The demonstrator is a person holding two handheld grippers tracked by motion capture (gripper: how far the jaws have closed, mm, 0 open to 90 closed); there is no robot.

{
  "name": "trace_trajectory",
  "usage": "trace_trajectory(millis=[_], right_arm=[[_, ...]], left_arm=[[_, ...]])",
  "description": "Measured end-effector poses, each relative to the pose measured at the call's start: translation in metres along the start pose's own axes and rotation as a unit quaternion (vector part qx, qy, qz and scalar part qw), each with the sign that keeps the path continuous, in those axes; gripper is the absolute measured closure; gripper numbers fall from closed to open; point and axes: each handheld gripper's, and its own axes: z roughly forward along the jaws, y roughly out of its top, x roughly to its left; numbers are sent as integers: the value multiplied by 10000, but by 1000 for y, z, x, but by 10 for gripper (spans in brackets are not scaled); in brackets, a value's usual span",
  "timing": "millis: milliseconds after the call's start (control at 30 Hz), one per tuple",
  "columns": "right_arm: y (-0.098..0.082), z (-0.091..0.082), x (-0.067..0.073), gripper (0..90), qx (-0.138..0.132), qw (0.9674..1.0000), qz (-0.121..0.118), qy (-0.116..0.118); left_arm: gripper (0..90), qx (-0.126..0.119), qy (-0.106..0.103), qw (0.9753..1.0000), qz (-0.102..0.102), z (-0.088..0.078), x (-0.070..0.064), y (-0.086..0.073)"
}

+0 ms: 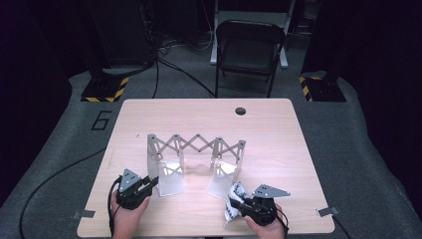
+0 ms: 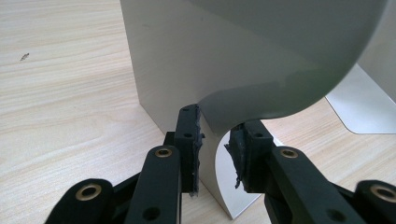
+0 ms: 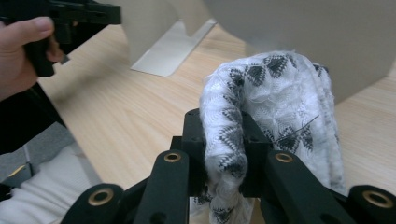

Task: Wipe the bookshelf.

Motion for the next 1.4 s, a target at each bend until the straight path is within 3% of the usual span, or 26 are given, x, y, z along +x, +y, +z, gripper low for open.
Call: trace_trajectory(millis=[167, 633, 700, 733, 767, 933, 1033, 1133, 1300, 1400], right_arm=[[-2, 3, 12, 769, 30, 9998, -144, 140], [2, 17, 16, 769, -21, 9991, -107, 403], [1, 19, 18, 769, -26, 9993, -187, 315], [1, 19, 15, 768, -75, 9997, -209, 93], [1, 19, 15, 768, -75, 9997, -209, 93], [2, 11, -5, 768, -282, 9981, -52, -540], [0, 3, -15, 768, -360, 9971, 178, -649], [-1, -3, -21, 768, -428, 9949, 252, -876], [0, -8, -29, 768, -490, 9924, 372, -1063], [1, -16, -41, 768, -575, 9897, 455, -1233]], left_arm=[[732, -4, -1, 10000, 9, 0, 0, 0], [732, -3, -12, 10000, 5, 0, 0, 0], [732, -7, -11, 10000, 0, 0, 0, 0], [732, -6, -10, 10000, 3, 0, 0, 0], [732, -6, -11, 10000, 4, 0, 0, 0], [733, -3, -17, 10000, 2, 0, 1, 0], [731, -14, -34, 10000, 2, 0, 1, 0], [720, -89, -12, 10000, -15, -1, 0, 0], [694, -63, -49, 10000, 13, -2, 0, 1], [648, -78, -19, 10000, -5, -2, 0, 0]])
